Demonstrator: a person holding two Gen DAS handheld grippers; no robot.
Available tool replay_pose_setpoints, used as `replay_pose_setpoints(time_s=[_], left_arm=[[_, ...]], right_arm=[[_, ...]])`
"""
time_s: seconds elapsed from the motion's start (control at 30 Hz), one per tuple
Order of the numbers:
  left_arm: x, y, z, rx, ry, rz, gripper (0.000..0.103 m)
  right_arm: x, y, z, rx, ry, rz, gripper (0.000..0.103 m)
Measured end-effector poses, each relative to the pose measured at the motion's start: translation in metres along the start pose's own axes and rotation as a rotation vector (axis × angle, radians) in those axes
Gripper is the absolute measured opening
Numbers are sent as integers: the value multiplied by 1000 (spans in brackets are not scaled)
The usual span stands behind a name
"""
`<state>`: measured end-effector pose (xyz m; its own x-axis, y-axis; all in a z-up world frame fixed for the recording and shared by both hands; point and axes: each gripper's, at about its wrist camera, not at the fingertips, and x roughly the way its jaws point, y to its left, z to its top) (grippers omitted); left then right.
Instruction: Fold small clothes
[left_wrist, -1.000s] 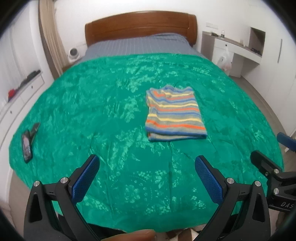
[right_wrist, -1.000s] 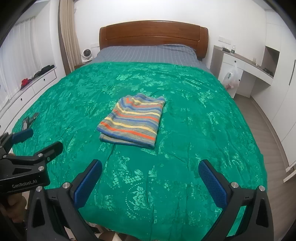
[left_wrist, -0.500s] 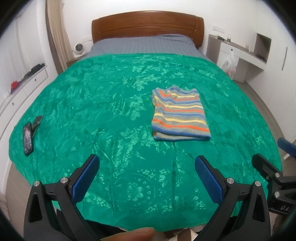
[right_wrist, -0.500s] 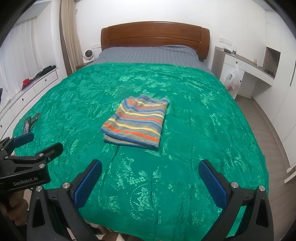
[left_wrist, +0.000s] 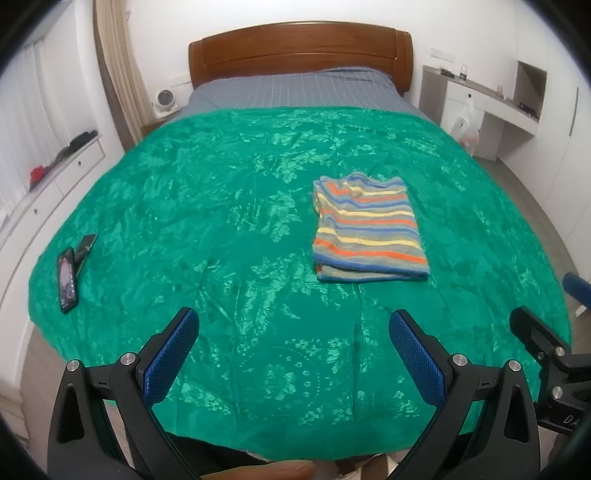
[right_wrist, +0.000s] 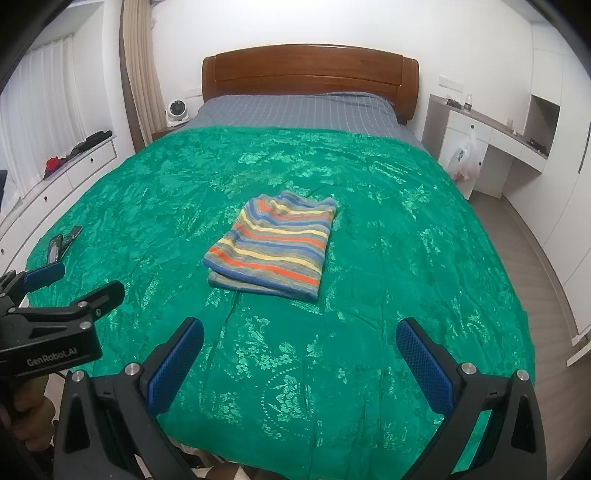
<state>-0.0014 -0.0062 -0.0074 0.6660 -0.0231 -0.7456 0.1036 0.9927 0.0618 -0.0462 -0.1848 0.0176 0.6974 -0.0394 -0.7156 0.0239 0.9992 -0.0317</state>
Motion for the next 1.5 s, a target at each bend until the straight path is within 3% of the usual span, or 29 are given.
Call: replay_pose_setpoints(time_s=[1.5], left_arm=[[-9,1,2,15,6,14,103]], right_arm=[[-4,20,13,-31,21,22,103]])
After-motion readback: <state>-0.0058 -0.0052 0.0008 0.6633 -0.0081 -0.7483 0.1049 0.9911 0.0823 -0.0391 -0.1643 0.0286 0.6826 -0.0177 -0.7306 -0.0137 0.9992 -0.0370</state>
